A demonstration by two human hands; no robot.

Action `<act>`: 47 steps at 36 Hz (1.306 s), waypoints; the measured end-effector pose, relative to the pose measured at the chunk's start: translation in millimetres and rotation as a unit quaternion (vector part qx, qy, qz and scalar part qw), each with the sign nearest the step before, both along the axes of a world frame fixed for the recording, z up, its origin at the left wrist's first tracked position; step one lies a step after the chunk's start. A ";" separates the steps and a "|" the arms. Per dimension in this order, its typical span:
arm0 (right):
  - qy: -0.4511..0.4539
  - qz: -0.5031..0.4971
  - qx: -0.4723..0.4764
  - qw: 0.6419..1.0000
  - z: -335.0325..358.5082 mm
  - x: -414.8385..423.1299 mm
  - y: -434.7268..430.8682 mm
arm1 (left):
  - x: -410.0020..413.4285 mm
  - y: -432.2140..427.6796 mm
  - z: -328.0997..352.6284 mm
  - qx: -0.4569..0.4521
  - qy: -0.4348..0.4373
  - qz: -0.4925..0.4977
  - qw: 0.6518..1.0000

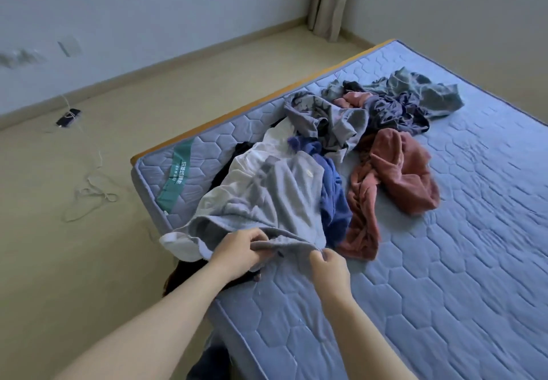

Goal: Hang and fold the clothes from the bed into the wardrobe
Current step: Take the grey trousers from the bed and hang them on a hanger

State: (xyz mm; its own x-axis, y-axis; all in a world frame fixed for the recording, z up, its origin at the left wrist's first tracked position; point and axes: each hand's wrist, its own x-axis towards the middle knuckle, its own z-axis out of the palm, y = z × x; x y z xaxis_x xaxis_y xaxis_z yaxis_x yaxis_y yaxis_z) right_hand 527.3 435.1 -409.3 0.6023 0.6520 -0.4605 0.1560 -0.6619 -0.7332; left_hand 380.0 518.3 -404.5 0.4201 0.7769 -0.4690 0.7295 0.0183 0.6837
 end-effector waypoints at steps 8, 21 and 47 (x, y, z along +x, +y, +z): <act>0.003 -0.037 0.067 0.997 33.9 11.2 -76.2 | 8.5 -64.7 30.0 0.071 0.036 -0.042 0.996; 0.090 -0.067 0.230 0.967 91.6 16.5 -106.2 | 17.8 -101.5 100.3 0.092 -0.228 0.087 0.965; 0.090 -0.150 0.368 0.913 170.3 37.7 -101.8 | -33.1 -87.2 94.8 0.059 -0.051 -0.082 0.994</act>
